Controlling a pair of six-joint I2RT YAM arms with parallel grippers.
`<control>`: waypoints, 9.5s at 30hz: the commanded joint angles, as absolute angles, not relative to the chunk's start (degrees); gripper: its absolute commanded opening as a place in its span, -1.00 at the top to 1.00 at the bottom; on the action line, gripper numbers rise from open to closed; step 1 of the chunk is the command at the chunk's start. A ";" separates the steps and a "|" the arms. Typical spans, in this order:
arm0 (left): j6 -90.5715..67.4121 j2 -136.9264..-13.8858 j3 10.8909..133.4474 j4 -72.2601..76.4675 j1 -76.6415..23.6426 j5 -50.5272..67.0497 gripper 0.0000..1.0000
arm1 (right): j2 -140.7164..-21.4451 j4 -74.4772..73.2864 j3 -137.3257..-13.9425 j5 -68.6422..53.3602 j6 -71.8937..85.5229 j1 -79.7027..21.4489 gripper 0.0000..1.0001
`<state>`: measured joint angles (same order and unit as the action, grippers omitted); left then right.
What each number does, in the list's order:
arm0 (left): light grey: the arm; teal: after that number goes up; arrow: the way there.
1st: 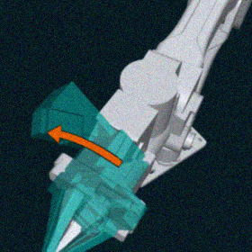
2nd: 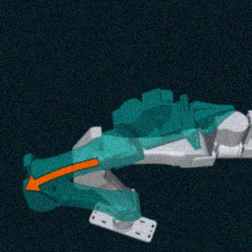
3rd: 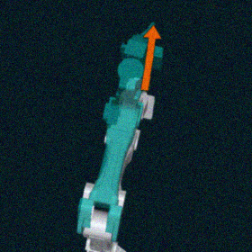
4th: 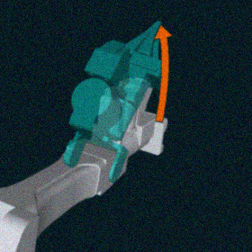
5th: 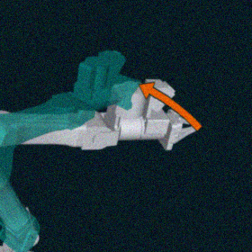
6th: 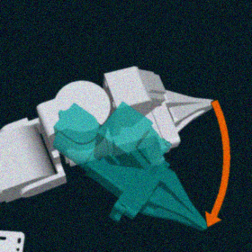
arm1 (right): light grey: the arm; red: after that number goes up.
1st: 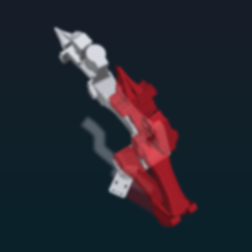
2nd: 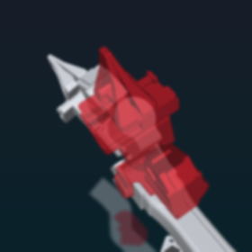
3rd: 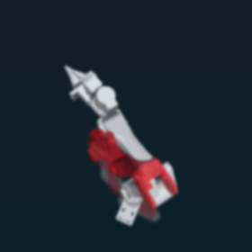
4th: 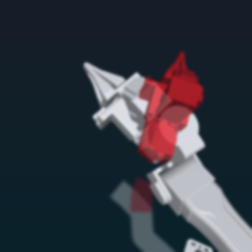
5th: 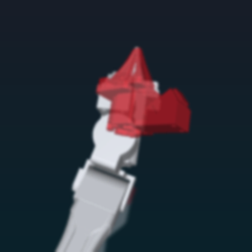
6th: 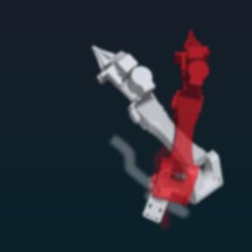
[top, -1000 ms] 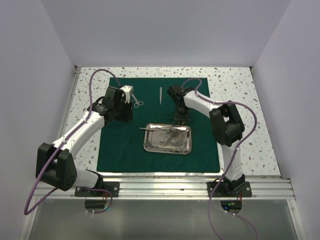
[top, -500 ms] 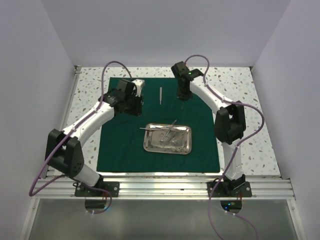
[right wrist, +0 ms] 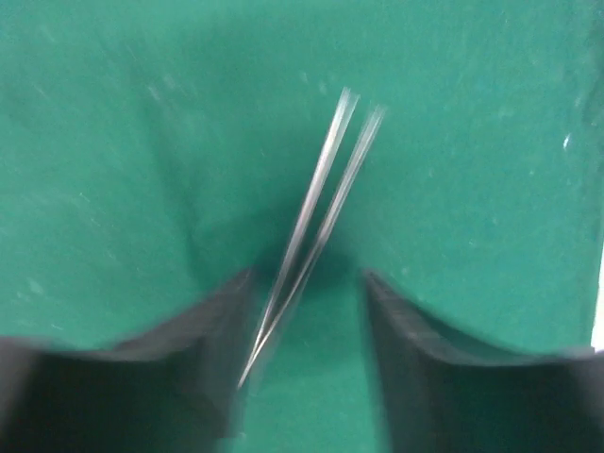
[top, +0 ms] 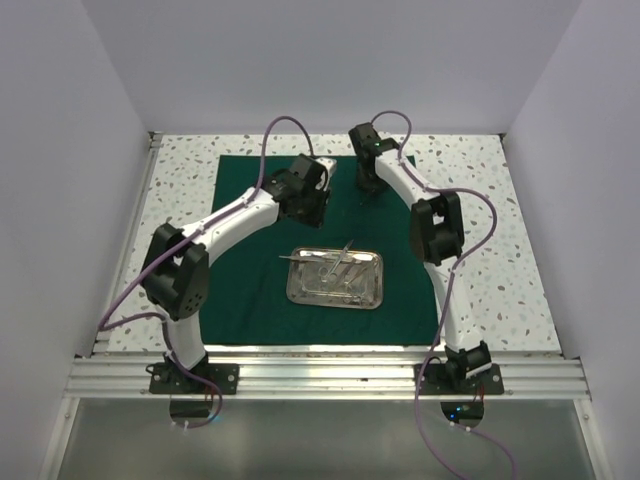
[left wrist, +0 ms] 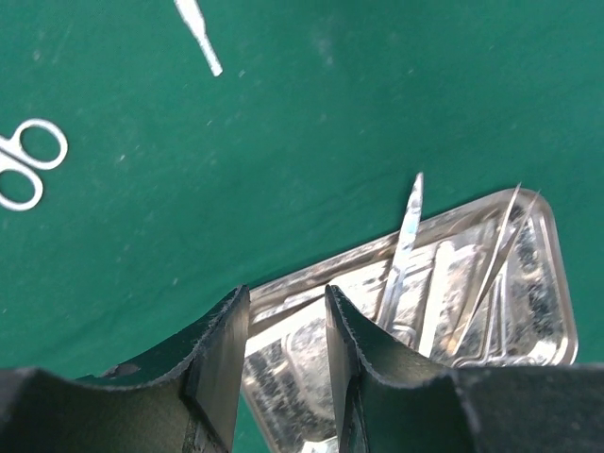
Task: Open and lay out the surgical kit
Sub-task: Place the medical item in the surgical kit, then pick up the medical item from the container, then place the medical item in the surgical kit, then pick up the medical item from the container, then place the medical item in the surgical kit, then pick up the medical item from the container.
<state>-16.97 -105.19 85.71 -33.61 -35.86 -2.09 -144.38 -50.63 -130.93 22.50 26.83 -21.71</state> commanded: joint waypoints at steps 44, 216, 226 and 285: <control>-18.72 -120.24 81.83 -20.48 -47.11 -4.13 0.91 | -91.76 -51.68 -85.87 20.48 29.27 -20.92 -0.64; -31.00 -119.16 108.70 -23.93 -24.17 -8.13 1.00 | -79.98 -60.20 -74.44 18.10 31.20 -39.20 -0.61; -20.13 -140.53 134.12 -22.86 -22.15 9.14 1.00 | -80.77 -63.72 -76.46 22.32 38.84 -39.20 -0.59; -20.13 -113.81 81.30 -29.97 -52.65 -6.77 -0.08 | -65.13 -69.17 -69.08 23.91 40.34 -39.11 -0.61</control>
